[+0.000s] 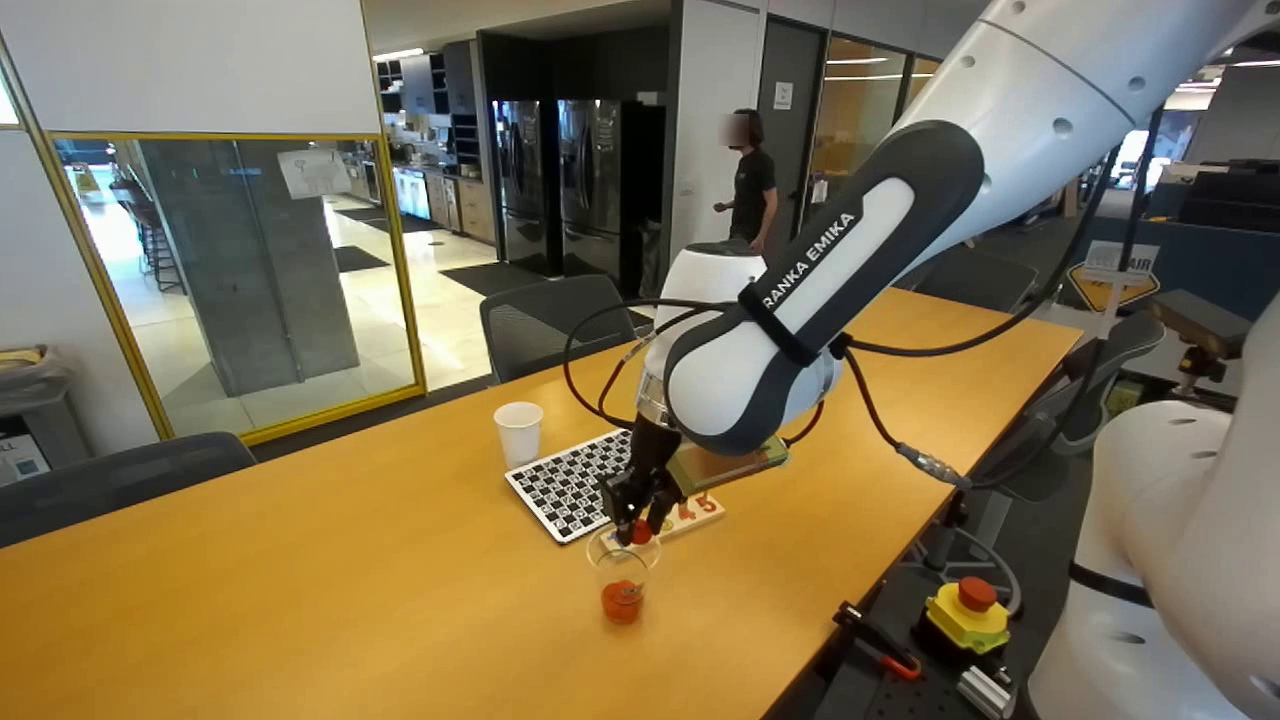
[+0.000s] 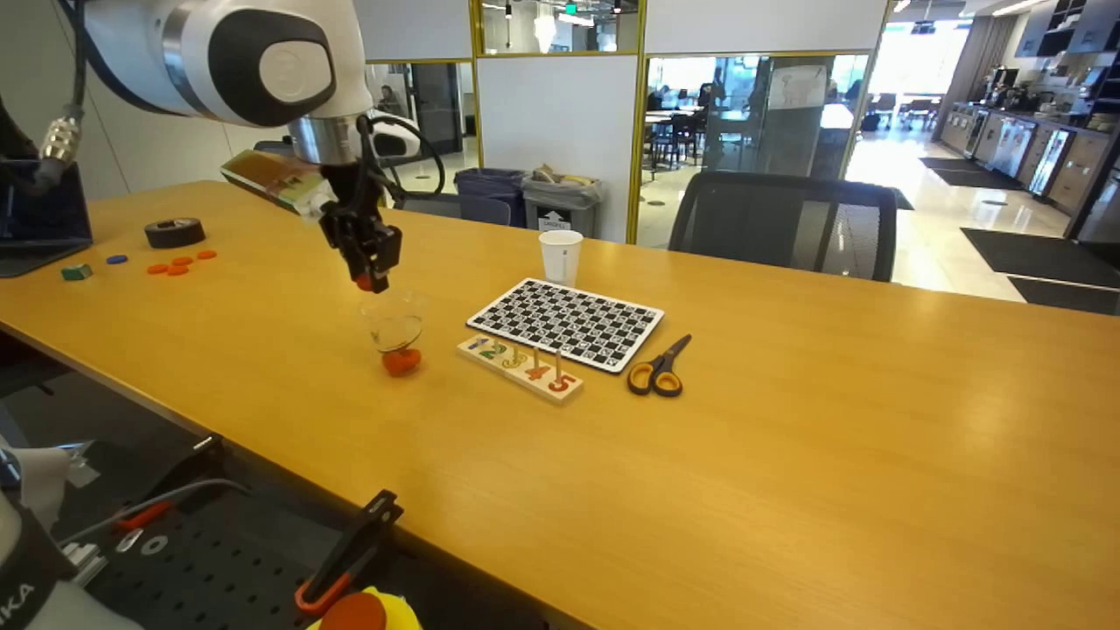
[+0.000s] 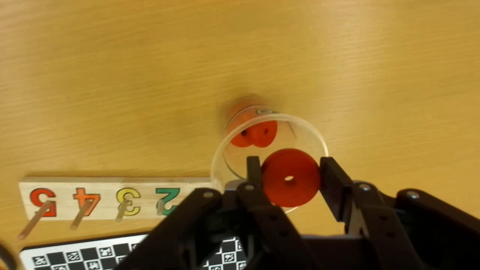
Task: Place the yellow rings inside the white cup, put the orange rings in the clear cup
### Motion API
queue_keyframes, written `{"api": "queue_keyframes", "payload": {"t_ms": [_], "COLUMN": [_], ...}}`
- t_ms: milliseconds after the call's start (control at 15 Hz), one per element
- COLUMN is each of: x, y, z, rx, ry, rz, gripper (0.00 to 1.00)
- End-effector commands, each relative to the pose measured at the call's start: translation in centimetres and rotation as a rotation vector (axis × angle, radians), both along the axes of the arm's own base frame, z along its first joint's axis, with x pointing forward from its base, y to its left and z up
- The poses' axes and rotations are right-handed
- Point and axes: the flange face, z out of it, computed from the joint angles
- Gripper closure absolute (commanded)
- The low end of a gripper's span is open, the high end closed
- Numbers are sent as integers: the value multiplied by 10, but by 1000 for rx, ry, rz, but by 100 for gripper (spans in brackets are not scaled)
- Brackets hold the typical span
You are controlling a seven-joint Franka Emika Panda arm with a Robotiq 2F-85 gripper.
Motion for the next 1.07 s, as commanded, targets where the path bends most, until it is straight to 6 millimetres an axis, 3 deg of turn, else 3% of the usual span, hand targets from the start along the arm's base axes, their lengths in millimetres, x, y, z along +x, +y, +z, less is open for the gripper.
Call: {"api": "queue_keyframes", "payload": {"t_ms": [0,1000], "x": [-1,23], "y": [5,-6], "z": [9,-24], "rx": [28,-16], "ry": [21,-12], "rz": [45,-15], "gripper": [78,78]}}
